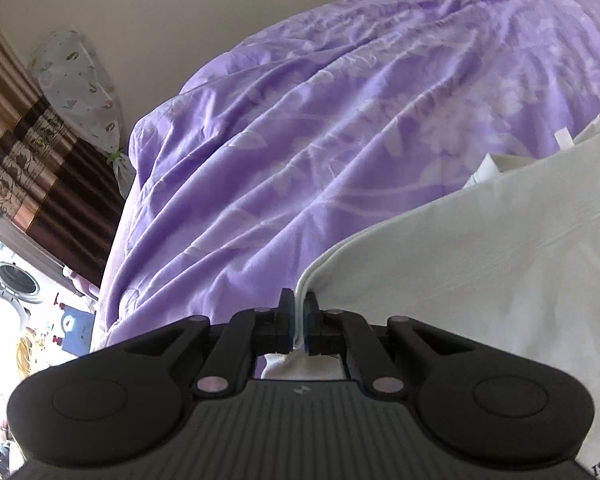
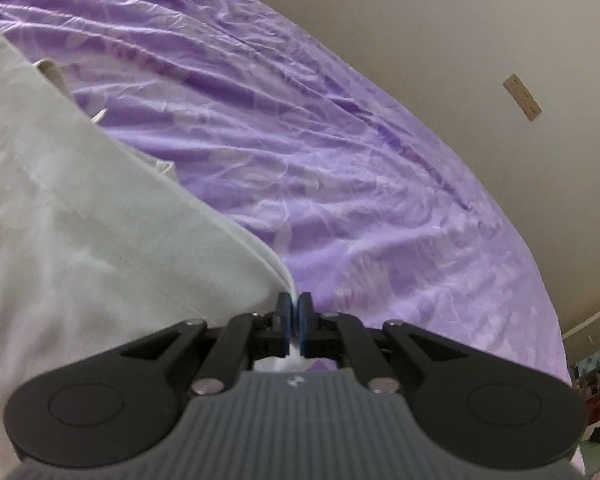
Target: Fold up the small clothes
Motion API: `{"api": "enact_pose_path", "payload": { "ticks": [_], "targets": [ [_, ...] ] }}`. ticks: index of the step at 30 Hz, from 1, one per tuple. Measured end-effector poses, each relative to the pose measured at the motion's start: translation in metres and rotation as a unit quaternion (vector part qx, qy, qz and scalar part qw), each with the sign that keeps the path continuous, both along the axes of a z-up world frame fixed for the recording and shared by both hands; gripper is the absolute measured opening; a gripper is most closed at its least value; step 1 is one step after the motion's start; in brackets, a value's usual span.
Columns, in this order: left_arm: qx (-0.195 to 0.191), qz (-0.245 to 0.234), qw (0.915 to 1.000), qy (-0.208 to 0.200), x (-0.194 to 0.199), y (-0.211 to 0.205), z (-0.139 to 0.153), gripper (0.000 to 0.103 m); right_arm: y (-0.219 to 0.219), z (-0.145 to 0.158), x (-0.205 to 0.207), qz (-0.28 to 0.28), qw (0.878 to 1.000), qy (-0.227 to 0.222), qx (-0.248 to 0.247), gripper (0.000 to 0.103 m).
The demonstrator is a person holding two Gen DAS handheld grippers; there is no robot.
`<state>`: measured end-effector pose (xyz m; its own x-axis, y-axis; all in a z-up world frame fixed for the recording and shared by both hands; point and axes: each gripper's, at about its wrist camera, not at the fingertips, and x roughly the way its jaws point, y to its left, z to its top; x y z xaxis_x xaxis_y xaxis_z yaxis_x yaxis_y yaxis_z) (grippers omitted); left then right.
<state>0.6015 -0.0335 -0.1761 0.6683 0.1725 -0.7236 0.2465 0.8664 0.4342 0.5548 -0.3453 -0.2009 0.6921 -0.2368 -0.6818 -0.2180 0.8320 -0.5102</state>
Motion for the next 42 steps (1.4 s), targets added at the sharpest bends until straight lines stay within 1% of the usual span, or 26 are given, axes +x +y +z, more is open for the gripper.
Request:
{"api": "enact_pose_path", "payload": {
  "ticks": [4,6,8,12,15,18,21,23,25,26,28,29,30,31,32,33,34,35,37,38,39,41,42],
  "targets": [
    [0.005,-0.013,0.9997,-0.022,-0.019,-0.002,0.015,0.004,0.005,0.011,-0.015,0.001,1.000,-0.021,-0.011,0.000],
    [0.002,-0.016,0.9993,-0.032,-0.022,0.000,0.026,0.004,0.007,0.020,-0.030,0.013,0.999,-0.029,-0.022,0.000],
    [-0.004,-0.013,0.9993,-0.034,-0.022,0.001,0.037,0.003,0.006,0.030,-0.041,0.017,0.999,-0.037,-0.028,0.000],
    [-0.009,-0.007,0.9997,-0.021,-0.010,-0.001,0.048,0.004,0.000,0.047,-0.039,0.001,0.999,-0.051,-0.012,0.000],
    [-0.014,-0.004,0.9995,-0.027,-0.004,-0.002,0.049,0.004,0.000,0.049,-0.031,-0.014,0.998,-0.058,-0.004,0.000],
    [-0.018,-0.003,0.9995,-0.026,0.006,-0.004,0.041,0.004,-0.001,0.042,-0.022,-0.026,0.998,-0.062,-0.004,0.000],
    [-0.010,0.003,0.9999,-0.006,0.019,-0.007,0.019,0.004,-0.004,0.025,-0.009,-0.041,0.998,-0.056,0.003,0.000],
    [-0.014,0.014,0.9998,0.006,0.027,-0.006,0.004,0.004,-0.003,0.011,-0.002,-0.041,0.998,-0.052,0.007,0.000],
    [-0.021,0.019,0.9995,0.015,0.031,-0.002,-0.006,0.009,-0.003,-0.002,0.003,-0.040,0.998,-0.050,0.010,0.000],
    [-0.023,0.023,0.9993,0.020,0.033,0.001,-0.011,0.013,-0.003,-0.009,0.006,-0.039,0.998,-0.049,0.012,0.000],
    [-0.027,0.018,0.9992,0.023,0.034,0.004,-0.014,0.014,-0.006,-0.019,0.011,-0.038,0.998,-0.046,0.016,0.000],
    [-0.025,0.012,0.9994,0.021,0.033,0.005,-0.013,0.016,-0.007,-0.022,0.012,-0.040,0.998,-0.048,0.019,0.000],
    [-0.024,0.010,0.9994,0.021,0.033,0.006,-0.012,0.021,-0.009,-0.025,0.014,-0.043,0.998,-0.049,0.021,0.004],
    [-0.026,0.013,0.9994,0.018,0.032,0.008,-0.010,0.025,-0.010,-0.026,0.016,-0.048,0.997,-0.051,0.025,0.012],
    [-0.022,0.020,0.9995,0.012,0.031,0.011,-0.008,0.043,-0.012,-0.025,0.017,-0.053,0.997,-0.054,0.028,0.018],
    [-0.012,0.035,0.9993,0.000,0.030,0.015,-0.005,0.063,-0.013,-0.023,0.018,-0.059,0.996,-0.057,0.027,0.038],
    [-0.007,0.045,0.9989,-0.009,0.029,0.020,-0.002,0.070,-0.016,-0.020,0.020,-0.072,0.995,-0.062,0.021,0.056],
    [-0.012,0.053,0.9984,-0.016,0.028,0.028,0.003,0.071,-0.019,-0.015,0.020,-0.083,0.994,-0.068,0.020,0.059],
    [-0.045,0.070,0.9964,-0.016,0.021,0.046,0.014,0.071,-0.033,0.001,0.016,-0.105,0.991,-0.077,0.042,0.059],
    [-0.068,0.081,0.9943,-0.011,0.015,0.057,0.020,0.068,-0.039,0.010,0.011,-0.117,0.988,-0.081,0.058,0.059],
    [-0.083,0.087,0.9927,-0.010,0.006,0.063,0.026,0.067,-0.045,0.019,0.005,-0.125,0.986,-0.083,0.074,0.059],
    [-0.097,0.083,0.9917,-0.013,-0.015,0.069,0.037,0.067,-0.055,0.036,-0.014,-0.137,0.980,-0.084,0.118,0.059],
    [-0.098,0.080,0.9919,-0.019,-0.026,0.069,0.042,0.062,-0.059,0.043,-0.026,-0.139,0.977,-0.081,0.144,0.059]
  ]
}}
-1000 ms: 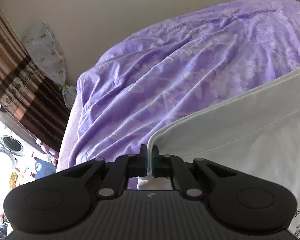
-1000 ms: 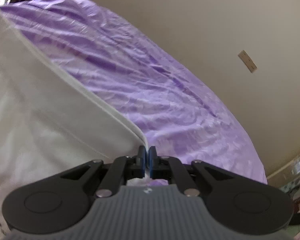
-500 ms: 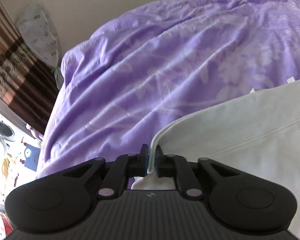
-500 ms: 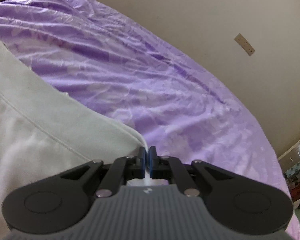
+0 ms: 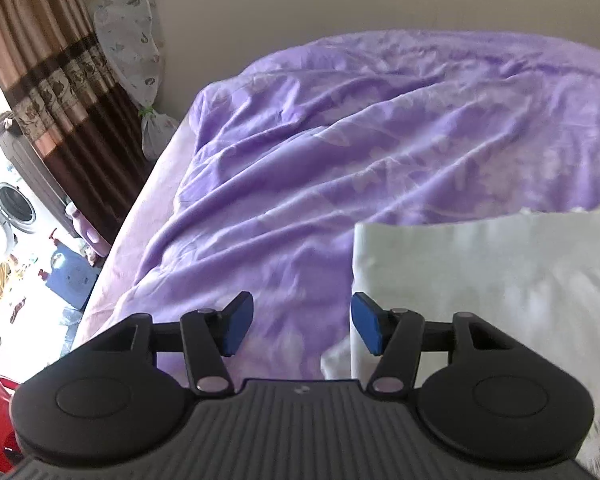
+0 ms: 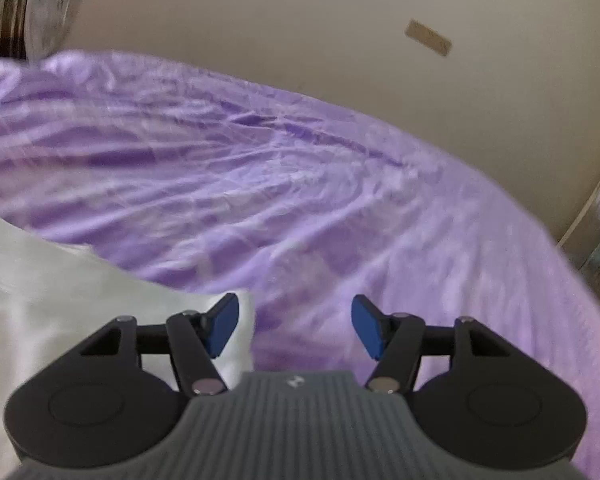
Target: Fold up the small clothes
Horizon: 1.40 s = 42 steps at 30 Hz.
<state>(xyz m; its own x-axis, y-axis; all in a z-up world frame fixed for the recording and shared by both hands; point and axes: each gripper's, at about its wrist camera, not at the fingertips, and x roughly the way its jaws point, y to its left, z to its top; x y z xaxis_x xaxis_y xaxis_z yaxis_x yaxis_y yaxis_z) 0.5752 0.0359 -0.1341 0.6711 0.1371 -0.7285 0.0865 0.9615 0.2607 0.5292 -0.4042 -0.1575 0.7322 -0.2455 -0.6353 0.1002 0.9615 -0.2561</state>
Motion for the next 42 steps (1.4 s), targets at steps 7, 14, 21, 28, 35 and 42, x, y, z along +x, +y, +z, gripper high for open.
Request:
{"api": "enact_pose_path", "payload": {
  "ticks": [7,14,21,28,35,42],
  "targets": [
    [-0.024,-0.028,0.9992,0.018,-0.072,-0.013,0.008,0.035,0.006,0.015,-0.088,0.018,0.984,0.003,0.175,0.044],
    [-0.059,-0.058,0.9964,0.019,-0.118,-0.039,0.003,0.017,0.066,-0.001,-0.155,0.095,0.974,0.012,0.205,0.036],
    [-0.103,-0.039,0.9933,0.035,-0.145,-0.036,-0.038,0.004,0.118,-0.035,-0.191,0.122,0.976,0.007,0.183,0.023],
    [-0.125,-0.005,0.9899,0.066,-0.152,0.018,-0.082,0.006,0.058,-0.091,-0.213,0.031,0.987,0.056,0.150,0.000],
    [-0.073,-0.009,0.9956,0.059,-0.160,0.027,-0.062,0.006,0.035,-0.088,-0.224,0.027,0.988,0.072,0.137,0.000],
    [-0.051,0.007,0.9983,0.027,-0.152,0.040,-0.020,0.007,-0.014,-0.058,-0.230,0.012,0.987,0.073,0.141,0.000]
  ]
}}
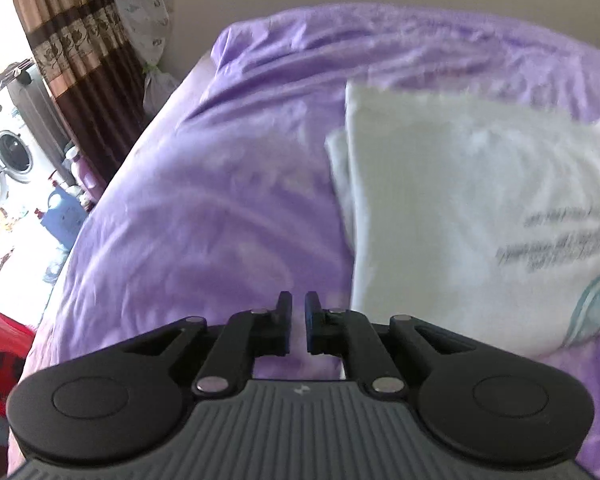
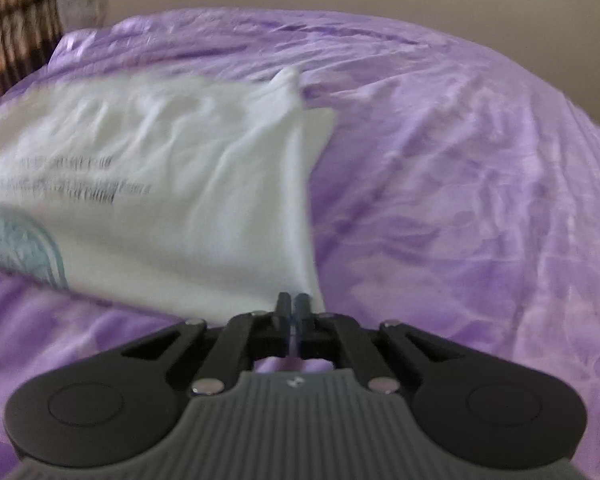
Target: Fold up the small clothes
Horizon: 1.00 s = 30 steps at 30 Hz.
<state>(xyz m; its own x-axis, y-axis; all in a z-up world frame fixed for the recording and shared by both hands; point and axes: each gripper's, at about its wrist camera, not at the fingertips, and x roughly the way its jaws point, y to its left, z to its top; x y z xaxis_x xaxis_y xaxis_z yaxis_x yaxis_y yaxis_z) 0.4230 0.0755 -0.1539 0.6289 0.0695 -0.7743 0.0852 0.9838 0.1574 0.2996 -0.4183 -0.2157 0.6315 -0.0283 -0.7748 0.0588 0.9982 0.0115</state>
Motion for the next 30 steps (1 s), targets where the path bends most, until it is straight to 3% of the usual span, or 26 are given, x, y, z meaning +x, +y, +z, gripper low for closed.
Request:
{"api": "enact_pose_path", "payload": {
  "ticks": [3,4,7,9,14,17,19,24,28,30],
  "targets": [
    [-0.023,-0.009,0.9997,-0.007,0.014,-0.014,0.013,0.007,-0.021,0.019,0.010,-0.022,0.999,-0.024,0.038,0.062],
    [-0.037,-0.016,0.9992,-0.005,0.019,-0.022,0.015,0.007,-0.029,0.025,0.015,-0.023,0.997,-0.037,0.067,0.065],
    [-0.067,-0.035,0.9972,0.001,0.036,-0.048,0.013,0.007,-0.047,0.030,0.037,-0.044,0.988,-0.049,0.138,0.064],
    [-0.076,-0.048,0.9959,0.004,0.044,-0.063,0.010,0.007,-0.062,0.024,0.053,-0.060,0.976,-0.050,0.203,0.065],
    [-0.082,-0.088,0.9926,0.011,0.063,-0.106,-0.006,0.007,-0.096,-0.012,0.082,-0.112,0.930,-0.062,0.344,0.064],
    [-0.072,-0.114,0.9908,0.016,0.072,-0.129,-0.016,0.007,-0.110,-0.036,0.089,-0.132,0.911,-0.061,0.385,0.063],
    [-0.073,-0.125,0.9893,0.019,0.078,-0.140,-0.021,0.007,-0.114,-0.049,0.095,-0.129,0.903,-0.057,0.406,0.053],
    [-0.070,-0.141,0.9873,0.019,0.090,-0.163,-0.030,0.007,-0.114,-0.068,0.104,-0.095,0.888,-0.058,0.445,0.047],
    [-0.057,-0.156,0.9861,0.013,0.101,-0.182,-0.033,0.007,-0.112,-0.075,0.103,-0.084,0.887,-0.045,0.452,0.018],
    [-0.051,-0.163,0.9852,0.007,0.108,-0.194,-0.032,0.007,-0.109,-0.069,0.104,-0.078,0.893,-0.047,0.442,0.006]
  ]
}}
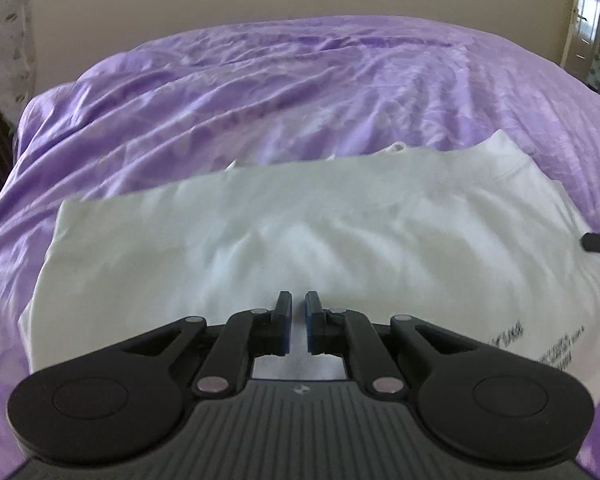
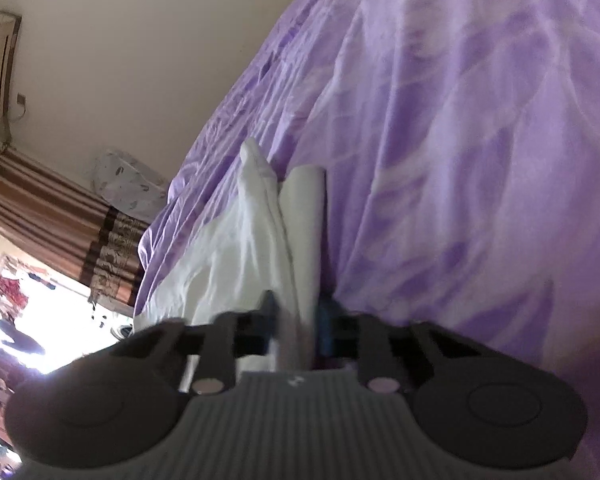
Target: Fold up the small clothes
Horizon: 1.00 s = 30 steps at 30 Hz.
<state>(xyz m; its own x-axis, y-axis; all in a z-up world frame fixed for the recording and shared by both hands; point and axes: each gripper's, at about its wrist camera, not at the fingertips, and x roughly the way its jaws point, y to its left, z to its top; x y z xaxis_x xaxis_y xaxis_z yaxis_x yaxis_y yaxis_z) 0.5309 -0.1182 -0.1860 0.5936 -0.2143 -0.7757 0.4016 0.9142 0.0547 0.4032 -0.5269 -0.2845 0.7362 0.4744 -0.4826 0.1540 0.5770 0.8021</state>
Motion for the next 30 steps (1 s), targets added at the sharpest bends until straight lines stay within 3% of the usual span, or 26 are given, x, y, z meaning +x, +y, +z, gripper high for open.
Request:
{"api": "enact_pose_path", "payload": {
  "ticks": [3,7,13,16,19,22,25,28,30],
  "targets": [
    [0.015,-0.020,0.9995,-0.017,0.015,-0.021,0.001,0.007,0.009,0.031,0.001,0.016,0.999,-0.030,-0.042,0.004],
    [0.026,-0.023,0.9991,-0.024,0.051,-0.047,-0.004,0.007,0.022,0.068,0.012,0.043,0.993,-0.032,-0.109,0.003],
    [0.070,-0.023,0.9969,-0.025,0.092,-0.083,-0.025,0.007,0.032,0.093,0.017,0.054,0.987,-0.031,-0.146,0.003],
    [0.073,-0.008,0.9971,-0.022,0.098,-0.088,-0.035,0.007,0.033,0.101,0.013,0.056,0.986,-0.032,-0.153,0.003],
    [0.071,0.001,0.9968,-0.035,0.088,-0.082,-0.027,0.007,0.039,0.107,0.018,0.057,0.984,-0.032,-0.164,0.003],
    [0.050,-0.013,0.9985,-0.016,0.068,-0.070,-0.005,0.008,0.043,0.114,0.022,0.057,0.983,-0.028,-0.172,0.003],
    [0.032,-0.064,0.9974,0.007,0.032,-0.062,0.013,0.008,0.049,0.119,0.022,0.052,0.982,-0.024,-0.182,0.003],
    [0.013,-0.085,0.9957,0.036,-0.002,-0.059,0.016,0.008,0.055,0.123,0.022,0.042,0.981,-0.022,-0.185,0.003],
    [0.021,-0.082,0.9952,0.048,-0.022,-0.060,0.010,0.008,0.058,0.126,0.021,0.035,0.980,-0.018,-0.195,0.003]
  ]
}}
